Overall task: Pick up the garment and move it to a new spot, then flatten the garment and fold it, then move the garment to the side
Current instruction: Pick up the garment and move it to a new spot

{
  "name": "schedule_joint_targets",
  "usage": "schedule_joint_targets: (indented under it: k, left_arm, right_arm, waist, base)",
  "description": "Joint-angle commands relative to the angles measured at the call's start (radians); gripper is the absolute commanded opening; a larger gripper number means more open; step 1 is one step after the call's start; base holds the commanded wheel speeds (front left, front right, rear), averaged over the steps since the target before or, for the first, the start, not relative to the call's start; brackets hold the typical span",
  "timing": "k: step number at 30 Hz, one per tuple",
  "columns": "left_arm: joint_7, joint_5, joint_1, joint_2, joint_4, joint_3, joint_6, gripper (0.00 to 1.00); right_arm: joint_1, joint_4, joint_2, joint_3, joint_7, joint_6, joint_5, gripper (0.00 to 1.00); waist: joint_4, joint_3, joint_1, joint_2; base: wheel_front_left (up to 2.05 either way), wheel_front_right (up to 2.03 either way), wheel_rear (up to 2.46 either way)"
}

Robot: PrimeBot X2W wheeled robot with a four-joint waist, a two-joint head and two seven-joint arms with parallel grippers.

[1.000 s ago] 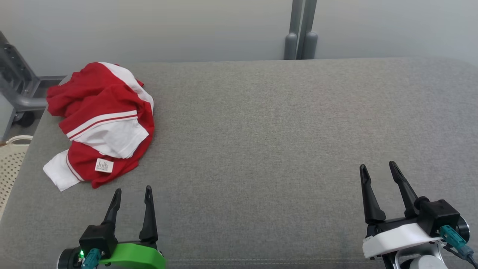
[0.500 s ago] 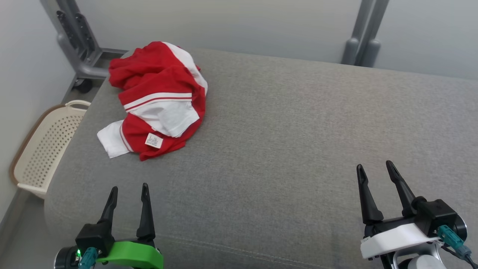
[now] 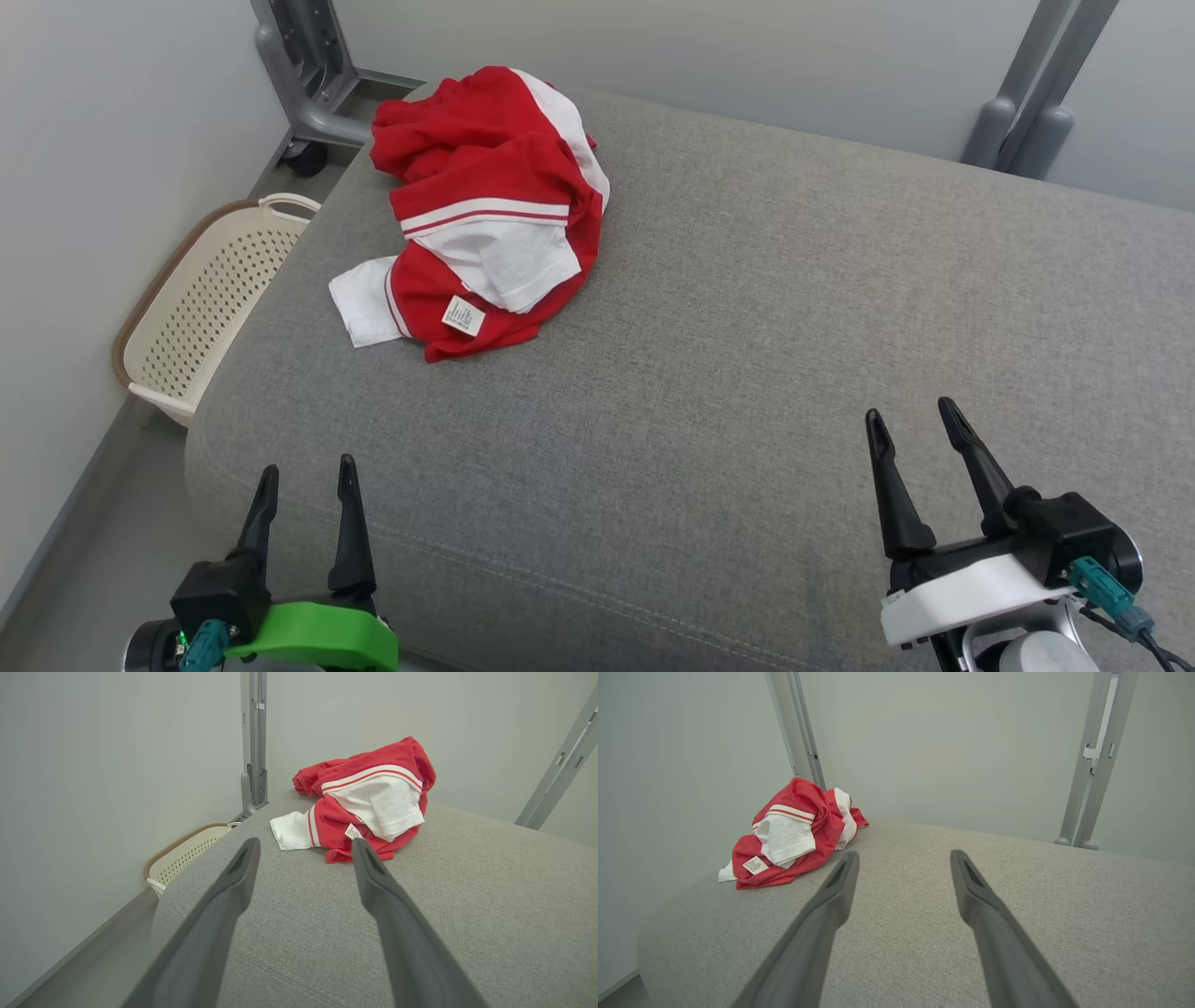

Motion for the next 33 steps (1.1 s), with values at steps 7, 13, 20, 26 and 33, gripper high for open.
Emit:
schedule_joint_targets:
  k: [7, 13, 20, 26, 33]
  left_arm:
    - [-0.001, 0.008, -0.040, 0.007, 0.002, 0.013, -0.011, 1.00]
    - [0.005, 0.071, -0.184, 0.074, 0.033, -0.024, -0.062, 1.00]
    - [0.105, 0.056, -0.455, 0.137, 0.084, -0.060, -0.108, 1.00]
    - [0.254, -0.005, -0.666, 0.210, 0.181, -0.135, -0.130, 1.00]
    - [0.456, -0.200, -0.840, 0.361, 0.249, -0.307, -0.131, 1.00]
  right_arm:
    - [-0.017, -0.004, -0.004, -0.003, -0.004, 0.000, -0.008, 1.00]
    - [-0.034, -0.004, -0.003, -0.012, -0.004, 0.000, -0.018, 1.00]
    - [-0.071, -0.010, -0.004, -0.006, -0.004, 0.000, -0.032, 1.00]
    - [-0.125, -0.019, -0.004, 0.010, -0.004, 0.000, -0.054, 1.00]
    - [-0.190, -0.040, -0.003, 0.025, -0.004, 0.000, -0.073, 1.00]
  waist:
    - [-0.036, 0.015, 0.0000, 0.0000]
    - [-0.063, 0.037, 0.0000, 0.0000]
    - [-0.111, 0.085, 0.0000, 0.0000]
    - [-0.189, 0.165, 0.0000, 0.0000]
    - [-0.299, 0.289, 0.0000, 0.0000]
  base:
    - [0.00, 0.00, 0.00]
    - [0.00, 0.00, 0.00]
    - [0.00, 0.00, 0.00]
    - [0.00, 0.00, 0.00]
    - [0.00, 0.00, 0.00]
